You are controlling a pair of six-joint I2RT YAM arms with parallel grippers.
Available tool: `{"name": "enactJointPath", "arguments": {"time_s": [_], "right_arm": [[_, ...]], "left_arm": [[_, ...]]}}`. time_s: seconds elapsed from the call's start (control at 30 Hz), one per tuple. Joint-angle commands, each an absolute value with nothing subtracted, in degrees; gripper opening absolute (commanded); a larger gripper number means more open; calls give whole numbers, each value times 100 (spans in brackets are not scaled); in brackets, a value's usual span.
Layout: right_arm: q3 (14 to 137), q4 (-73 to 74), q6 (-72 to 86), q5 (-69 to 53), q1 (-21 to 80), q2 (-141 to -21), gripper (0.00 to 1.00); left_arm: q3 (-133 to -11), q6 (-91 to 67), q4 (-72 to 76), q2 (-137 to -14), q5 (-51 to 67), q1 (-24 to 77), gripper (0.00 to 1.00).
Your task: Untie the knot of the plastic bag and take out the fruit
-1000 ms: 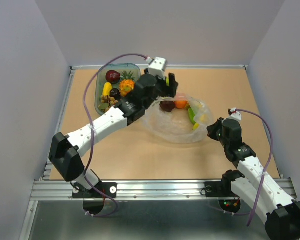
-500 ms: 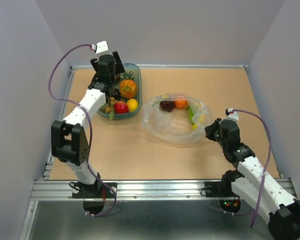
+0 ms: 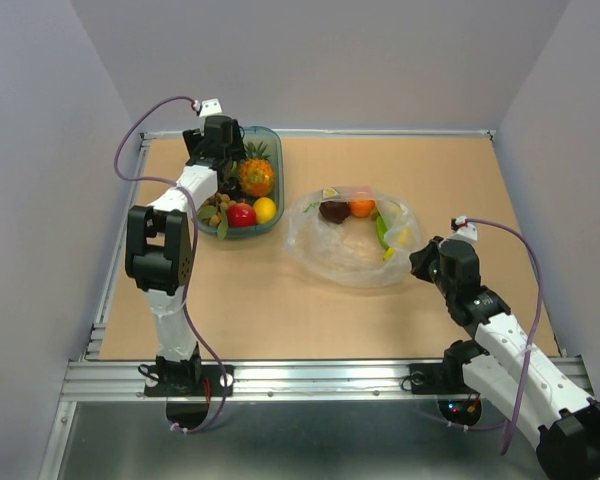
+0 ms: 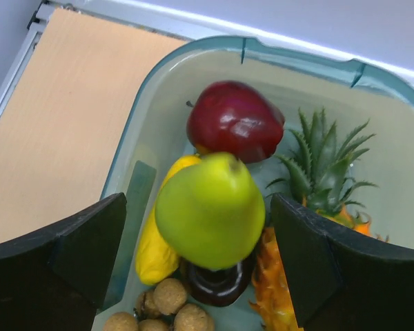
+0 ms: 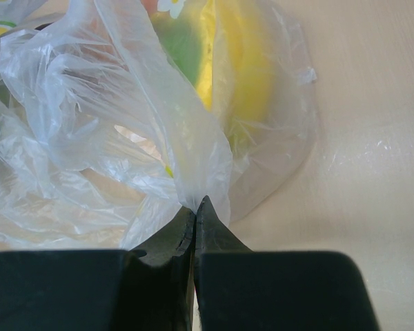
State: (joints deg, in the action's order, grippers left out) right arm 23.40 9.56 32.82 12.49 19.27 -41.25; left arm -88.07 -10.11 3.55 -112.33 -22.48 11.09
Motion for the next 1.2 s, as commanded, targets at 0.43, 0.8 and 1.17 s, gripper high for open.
{"name": "enactJointPath", "arguments": {"time_s": [0.43, 0.8, 1.17], "right_arm": [[2206, 650, 3287, 1362, 2004, -4104, 1], [2215, 650, 3278, 1397, 2004, -4087, 1], [2197, 650, 3278, 1415, 2004, -4061, 1]], "left_arm": [[-7726, -1670, 888, -9309, -2495, 2063, 99], [-6997, -1669, 932, -8455, -3322, 4709, 98], [-7373, -2469, 773, -9507, -2858, 5827, 98]]}}
